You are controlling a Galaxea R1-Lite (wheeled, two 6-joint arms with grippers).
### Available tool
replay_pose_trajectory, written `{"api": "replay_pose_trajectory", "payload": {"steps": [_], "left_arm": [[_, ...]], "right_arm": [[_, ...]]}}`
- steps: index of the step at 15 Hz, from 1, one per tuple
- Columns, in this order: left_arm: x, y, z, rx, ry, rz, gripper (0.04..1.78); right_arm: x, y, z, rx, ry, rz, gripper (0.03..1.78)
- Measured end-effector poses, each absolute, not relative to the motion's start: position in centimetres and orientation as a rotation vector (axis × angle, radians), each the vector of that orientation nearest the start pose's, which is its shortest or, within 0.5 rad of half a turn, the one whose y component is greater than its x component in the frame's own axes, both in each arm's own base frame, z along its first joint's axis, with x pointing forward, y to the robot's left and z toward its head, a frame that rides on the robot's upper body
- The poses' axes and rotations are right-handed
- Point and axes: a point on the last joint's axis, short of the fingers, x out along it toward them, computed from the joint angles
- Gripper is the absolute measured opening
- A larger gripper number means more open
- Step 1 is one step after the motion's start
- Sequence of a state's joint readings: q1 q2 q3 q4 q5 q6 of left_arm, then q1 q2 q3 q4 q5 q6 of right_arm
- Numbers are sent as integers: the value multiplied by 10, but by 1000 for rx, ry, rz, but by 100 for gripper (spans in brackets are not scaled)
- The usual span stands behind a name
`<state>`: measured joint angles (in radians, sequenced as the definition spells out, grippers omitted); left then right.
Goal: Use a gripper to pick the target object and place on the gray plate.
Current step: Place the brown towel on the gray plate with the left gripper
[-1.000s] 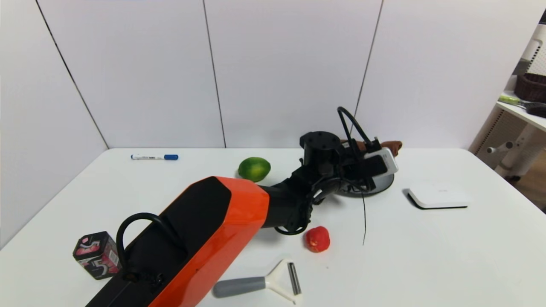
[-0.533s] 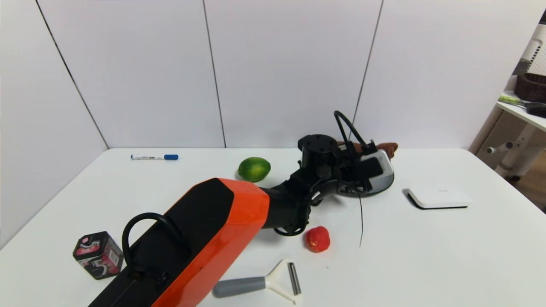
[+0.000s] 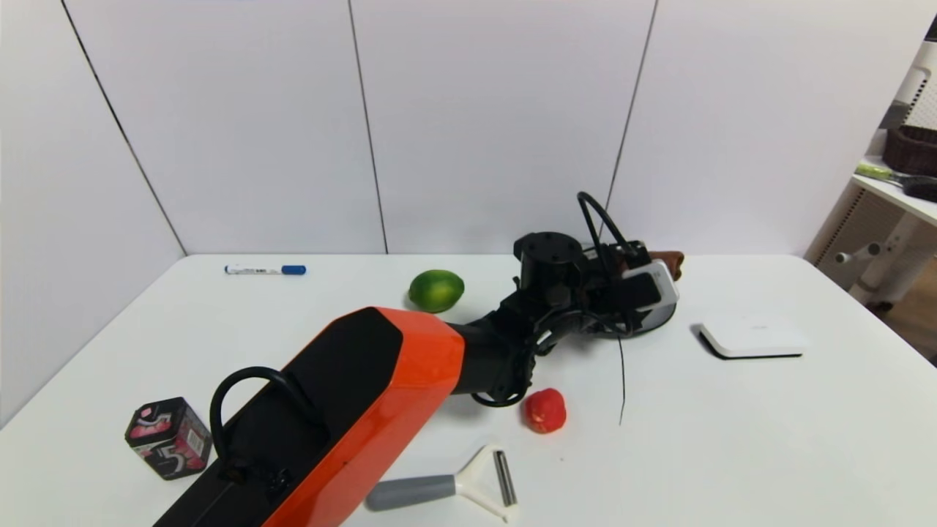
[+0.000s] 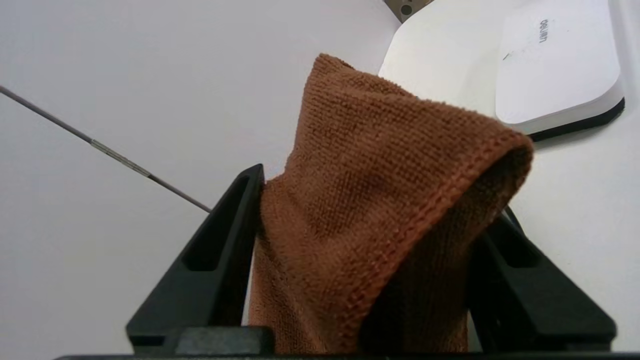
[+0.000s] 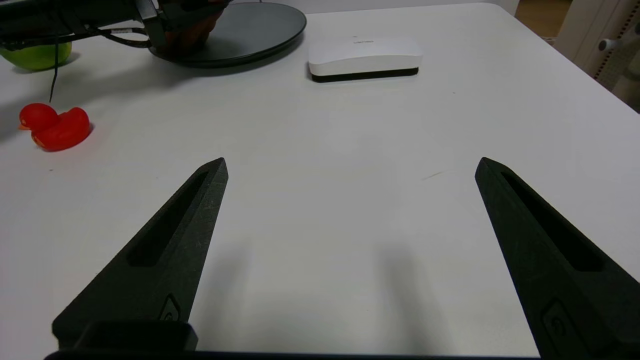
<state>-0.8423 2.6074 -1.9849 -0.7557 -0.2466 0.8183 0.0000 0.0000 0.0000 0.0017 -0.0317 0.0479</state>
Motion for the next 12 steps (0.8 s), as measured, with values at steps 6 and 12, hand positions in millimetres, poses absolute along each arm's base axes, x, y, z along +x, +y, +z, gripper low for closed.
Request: {"api": "replay_pose_trajectory", "payload": {"steps": [6, 12], "left_arm": [[377, -395, 122, 710, -535, -911, 149], [387, -384, 119, 701, -421, -930, 161]], "right_arm": [[-23, -1, 75, 47, 1, -32, 171], [-23, -1, 75, 48, 0, -32, 171]]}}
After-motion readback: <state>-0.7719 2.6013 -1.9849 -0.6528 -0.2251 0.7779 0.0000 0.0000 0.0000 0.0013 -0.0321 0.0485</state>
